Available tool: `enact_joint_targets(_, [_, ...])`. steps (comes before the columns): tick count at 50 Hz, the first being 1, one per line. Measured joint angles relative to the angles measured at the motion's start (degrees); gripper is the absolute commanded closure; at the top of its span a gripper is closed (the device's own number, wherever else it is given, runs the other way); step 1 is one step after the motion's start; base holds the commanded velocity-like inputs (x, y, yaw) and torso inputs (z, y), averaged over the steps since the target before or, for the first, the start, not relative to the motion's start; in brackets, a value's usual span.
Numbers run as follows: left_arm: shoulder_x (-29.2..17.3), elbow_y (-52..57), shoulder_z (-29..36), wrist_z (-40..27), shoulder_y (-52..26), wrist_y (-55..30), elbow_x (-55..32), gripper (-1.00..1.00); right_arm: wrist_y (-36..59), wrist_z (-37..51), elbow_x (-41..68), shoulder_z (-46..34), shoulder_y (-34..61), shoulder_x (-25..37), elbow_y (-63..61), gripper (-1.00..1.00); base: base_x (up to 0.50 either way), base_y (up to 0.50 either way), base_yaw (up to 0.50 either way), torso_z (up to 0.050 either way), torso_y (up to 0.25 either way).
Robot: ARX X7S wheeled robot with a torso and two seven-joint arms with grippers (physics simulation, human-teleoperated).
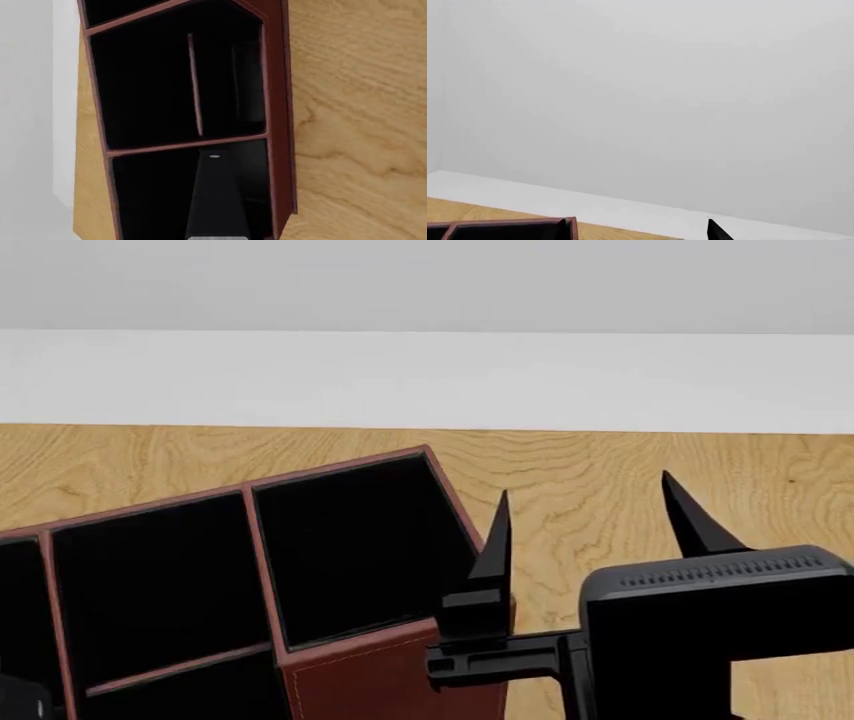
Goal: Pick up the book and place it in the front compartment of the caddy.
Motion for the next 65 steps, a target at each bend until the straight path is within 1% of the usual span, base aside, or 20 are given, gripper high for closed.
enact_joint_targets(4, [-0.3, -0.3, -0.1, 7.9, 0.0, -0.1, 7.6, 1.00, -0.2, 0.0, -0.1, -0.2, 0.0, 0.0, 0.2, -1.00, 0.00, 0.00, 0.00, 0.000, 0.003])
enact_joint_targets(8, [-0.3, -0.9, -0.2, 13.7, 0.0, -0.1, 12.8, 1.00, -0.2, 0.1, -0.1, -0.3, 0.1, 0.1, 0.3, -1.00, 0.00, 0.00, 0.00, 0.000, 0.000])
enact_joint_targets(14, [0.2, -1.8, -0.6, 20.7, 0.0, -0.1, 19.1, 1.00, -0.1, 0.2, 0.0, -0.6, 0.4, 0.1, 0.5, -1.00, 0.00, 0.00, 0.00, 0.000, 0.002])
enact_joint_targets(19, [0.9, -2.8, -1.2, 25.1, 0.1, -0.1, 23.1, 1.00, -0.1, 0.3, 0.0, -0.8, 0.7, 0.1, 0.8, -1.00, 0.00, 0.00, 0.00, 0.000, 0.000])
enact_joint_targets(26, [2.1, -4.9, -2.2, 28.9, 0.9, 1.1, 26.8, 1.00, 0.1, 0.4, 0.3, -0.9, 1.1, 0.2, 0.9, -1.00, 0.00, 0.00, 0.00, 0.000, 0.001])
enact_joint_targets(38, [4.9, -10.5, -1.1, 34.9, 1.7, 5.4, 33.6, 1.00, -0.2, 0.4, 0.3, -1.3, 1.3, 0.3, 1.4, -1.00, 0.00, 0.00, 0.00, 0.000, 0.002])
enact_joint_targets(50, [8.4, -17.8, 1.8, 38.8, 4.0, 10.1, 40.3, 1.00, -1.2, 0.4, 0.0, -1.7, 0.7, 0.5, 1.8, -1.00, 0.00, 0.00, 0.00, 0.000, 0.001])
enact_joint_targets(65, [14.0, -27.6, 6.1, 42.7, 8.1, 16.3, 46.7, 1.00, -2.8, 0.2, -0.5, -1.8, -0.5, 0.9, 2.4, -1.00, 0.00, 0.00, 0.00, 0.001, 0.001])
